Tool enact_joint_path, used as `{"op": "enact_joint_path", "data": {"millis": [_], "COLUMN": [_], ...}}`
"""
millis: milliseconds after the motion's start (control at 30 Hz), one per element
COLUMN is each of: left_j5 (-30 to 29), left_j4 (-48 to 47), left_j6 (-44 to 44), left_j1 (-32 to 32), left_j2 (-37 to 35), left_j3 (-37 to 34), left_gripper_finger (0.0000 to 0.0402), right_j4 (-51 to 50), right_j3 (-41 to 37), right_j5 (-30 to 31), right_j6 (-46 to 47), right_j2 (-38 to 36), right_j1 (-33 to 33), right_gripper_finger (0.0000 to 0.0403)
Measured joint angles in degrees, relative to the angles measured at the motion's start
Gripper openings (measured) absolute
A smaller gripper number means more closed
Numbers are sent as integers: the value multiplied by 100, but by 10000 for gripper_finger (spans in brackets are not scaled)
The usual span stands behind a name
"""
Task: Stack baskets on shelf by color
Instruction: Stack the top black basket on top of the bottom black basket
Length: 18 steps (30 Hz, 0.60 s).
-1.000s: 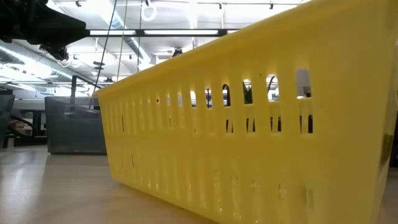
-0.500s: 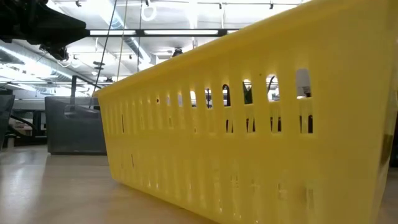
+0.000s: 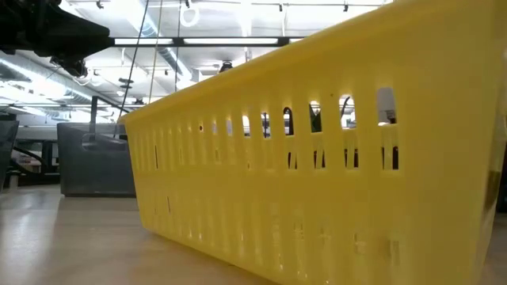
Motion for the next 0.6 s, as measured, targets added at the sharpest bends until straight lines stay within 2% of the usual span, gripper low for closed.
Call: {"op": "enact_joint_path", "data": {"millis": [167, 400, 467, 600], "left_j5": [0, 0, 0, -1], "left_j4": [0, 1, 1, 1], "left_j6": [1, 0, 1, 1], "left_j1": [-1, 0, -1, 0], "left_j2": [0, 0, 0, 0], "left_j3": [0, 1, 1, -1], "left_gripper_finger": [117, 117, 117, 117], "right_j4": [-10, -209, -615, -2041], "right_j3": [423, 1243, 1575, 2230], "right_j5": [7, -335, -293, -16], "right_j6": [-189, -151, -151, 21], "right_j2": [877, 2235, 2603, 3127], "right_j1": [15, 76, 114, 104], "right_gripper_finger": [105, 105, 105, 105]}}
